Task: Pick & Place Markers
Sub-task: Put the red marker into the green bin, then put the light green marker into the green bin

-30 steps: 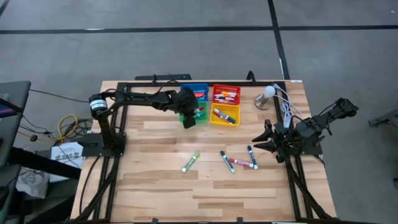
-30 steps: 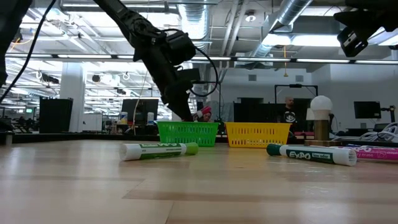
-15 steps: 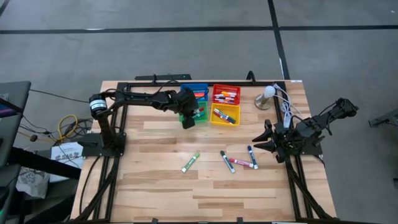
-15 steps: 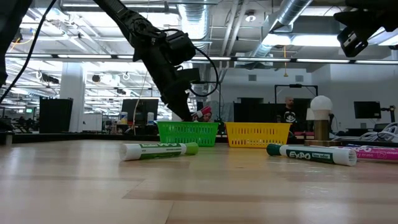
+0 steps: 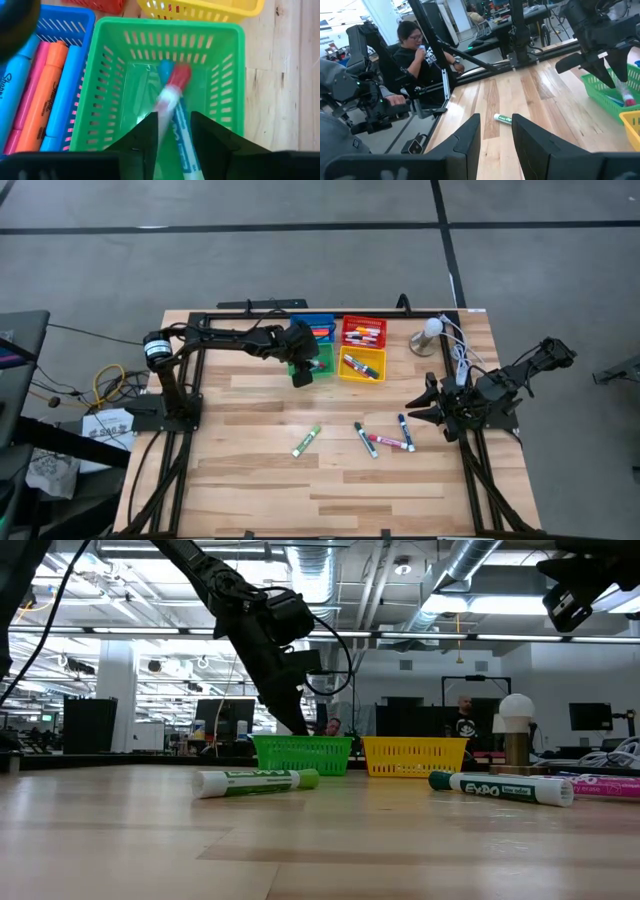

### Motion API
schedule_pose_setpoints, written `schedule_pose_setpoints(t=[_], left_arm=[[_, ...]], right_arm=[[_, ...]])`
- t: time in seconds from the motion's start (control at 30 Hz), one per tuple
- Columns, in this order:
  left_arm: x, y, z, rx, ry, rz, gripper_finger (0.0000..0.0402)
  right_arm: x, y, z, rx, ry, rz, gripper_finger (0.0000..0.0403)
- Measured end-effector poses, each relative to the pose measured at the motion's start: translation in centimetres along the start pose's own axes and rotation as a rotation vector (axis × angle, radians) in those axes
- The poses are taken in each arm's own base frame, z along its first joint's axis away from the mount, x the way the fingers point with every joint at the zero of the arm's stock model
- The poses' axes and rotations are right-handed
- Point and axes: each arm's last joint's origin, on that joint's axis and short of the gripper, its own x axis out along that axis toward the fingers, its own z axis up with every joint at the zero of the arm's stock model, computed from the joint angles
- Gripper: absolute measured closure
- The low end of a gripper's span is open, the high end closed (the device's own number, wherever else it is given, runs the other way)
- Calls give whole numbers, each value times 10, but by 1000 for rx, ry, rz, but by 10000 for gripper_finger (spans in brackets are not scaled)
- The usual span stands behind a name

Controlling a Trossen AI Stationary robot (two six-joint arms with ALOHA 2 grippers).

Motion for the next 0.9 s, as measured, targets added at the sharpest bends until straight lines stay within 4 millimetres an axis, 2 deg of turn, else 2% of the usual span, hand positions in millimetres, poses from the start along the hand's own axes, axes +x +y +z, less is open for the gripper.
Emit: schedule_pose_setpoints(t=[0.17,0.23,0.3,0.43,0.57,0.67,0.77,0.9], left_arm=[[-1,1,0,-1,3,26,264],[-9,2,3,0,-6,67,257],[-25,0,9,1,-56,83,253],[-74,-10,25,-71,-211,65,251],[-131,-23,34,-141,-413,-157,254],[-163,-33,34,-178,-526,-365,260],[-185,-47,32,-181,-637,-529,267],[-198,-72,26,-217,-690,-672,275]], right_arm=[[0,0,0,0,0,0,301],[0,0,0,0,0,0,301],[0,0,0,0,0,0,301],[0,0,0,0,0,0,301],[0,0,0,-1,0,0,301],[0,0,0,-1,0,0,301],[0,0,0,-1,0,0,301],[0,0,0,-2,1,0,301]])
